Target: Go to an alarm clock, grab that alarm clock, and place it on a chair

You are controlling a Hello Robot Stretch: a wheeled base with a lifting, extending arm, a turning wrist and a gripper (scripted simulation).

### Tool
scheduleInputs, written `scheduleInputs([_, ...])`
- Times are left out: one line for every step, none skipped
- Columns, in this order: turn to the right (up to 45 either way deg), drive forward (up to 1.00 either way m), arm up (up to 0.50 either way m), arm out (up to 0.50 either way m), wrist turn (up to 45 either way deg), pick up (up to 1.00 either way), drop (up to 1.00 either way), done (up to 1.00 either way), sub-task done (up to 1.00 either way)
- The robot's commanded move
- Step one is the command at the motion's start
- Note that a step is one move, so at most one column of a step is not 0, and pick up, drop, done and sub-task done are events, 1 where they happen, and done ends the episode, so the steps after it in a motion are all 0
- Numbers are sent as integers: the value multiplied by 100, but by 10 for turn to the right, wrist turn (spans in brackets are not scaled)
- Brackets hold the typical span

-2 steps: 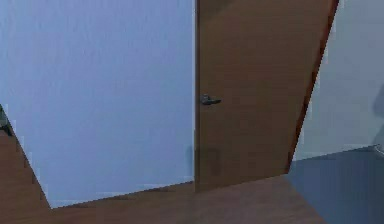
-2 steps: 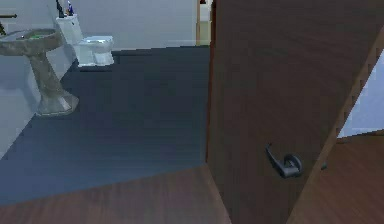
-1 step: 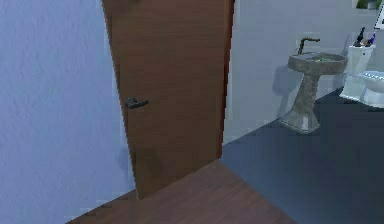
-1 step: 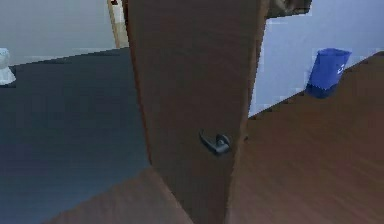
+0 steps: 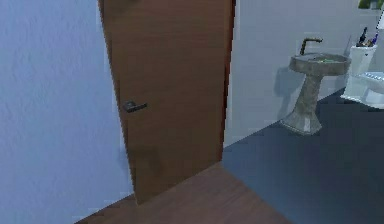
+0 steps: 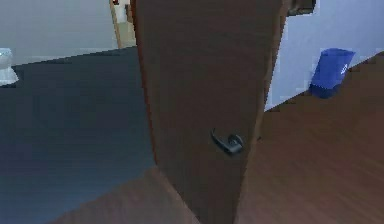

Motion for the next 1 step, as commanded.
scheduleInputs([450, 0, 0, 0, 0, 0, 0, 0, 0])
